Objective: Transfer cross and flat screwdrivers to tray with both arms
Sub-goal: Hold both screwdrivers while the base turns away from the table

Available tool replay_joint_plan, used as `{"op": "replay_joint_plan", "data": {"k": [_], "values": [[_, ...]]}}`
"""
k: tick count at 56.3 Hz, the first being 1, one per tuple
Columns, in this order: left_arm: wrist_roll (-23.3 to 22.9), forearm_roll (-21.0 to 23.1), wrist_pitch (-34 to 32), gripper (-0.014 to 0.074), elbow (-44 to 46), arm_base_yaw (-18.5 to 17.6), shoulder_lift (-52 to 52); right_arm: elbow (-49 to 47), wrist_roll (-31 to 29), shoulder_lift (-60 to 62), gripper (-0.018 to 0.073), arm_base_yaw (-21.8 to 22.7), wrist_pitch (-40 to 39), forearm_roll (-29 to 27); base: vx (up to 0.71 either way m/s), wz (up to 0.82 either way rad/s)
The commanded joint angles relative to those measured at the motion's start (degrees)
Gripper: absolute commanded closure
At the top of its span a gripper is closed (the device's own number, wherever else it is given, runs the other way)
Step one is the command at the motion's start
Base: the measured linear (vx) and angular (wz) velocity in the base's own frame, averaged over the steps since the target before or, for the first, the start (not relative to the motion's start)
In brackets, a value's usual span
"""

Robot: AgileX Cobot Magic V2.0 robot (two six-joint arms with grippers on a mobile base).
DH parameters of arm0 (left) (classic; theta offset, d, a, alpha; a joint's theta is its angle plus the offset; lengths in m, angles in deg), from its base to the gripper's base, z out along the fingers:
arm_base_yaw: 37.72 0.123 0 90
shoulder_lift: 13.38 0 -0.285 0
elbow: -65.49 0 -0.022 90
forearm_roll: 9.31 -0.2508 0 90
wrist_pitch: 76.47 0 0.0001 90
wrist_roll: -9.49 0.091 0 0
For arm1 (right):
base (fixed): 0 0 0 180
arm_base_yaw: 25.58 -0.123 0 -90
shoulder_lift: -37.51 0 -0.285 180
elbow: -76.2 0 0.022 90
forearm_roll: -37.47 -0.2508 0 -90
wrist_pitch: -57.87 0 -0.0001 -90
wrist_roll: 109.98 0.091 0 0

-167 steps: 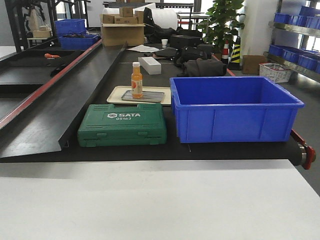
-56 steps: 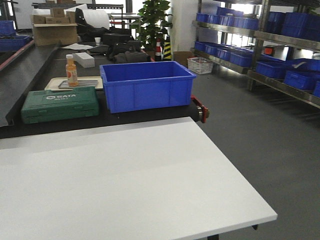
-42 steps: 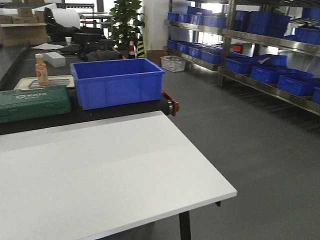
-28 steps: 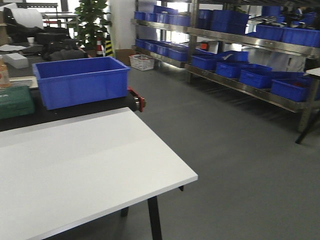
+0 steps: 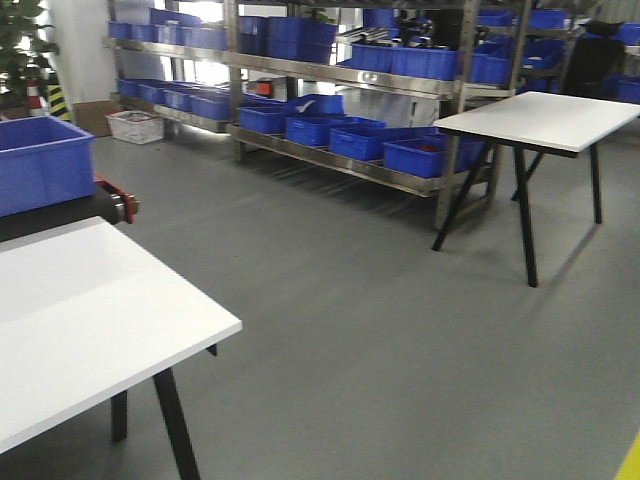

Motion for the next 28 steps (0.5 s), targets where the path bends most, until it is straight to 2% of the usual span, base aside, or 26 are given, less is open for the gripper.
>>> {"op": "replay_joint_plan", "data": {"k": [1,15,28], "values": [[0.1,0.3,-5.8,0.0599,1.7,-0.2,-0.6,-1.5,-0.2,-0.2,0.0567,0.1,-5.3,-0.9,-0.14,-0.58],[0.1,0.3,-5.7,0.0599,1.7,-0.2,-0.6,-1.5,-0.2,-0.2,0.0567,0.1,-5.2,-0.9,-0.11,-0.54],[0.1,0.3,-5.7,0.0599,1.7,-0.2,-0.6,-1.5,-0.2,-0.2,0.0567,0.1,-5.2,-0.9,-0.04,-0.4]]}}
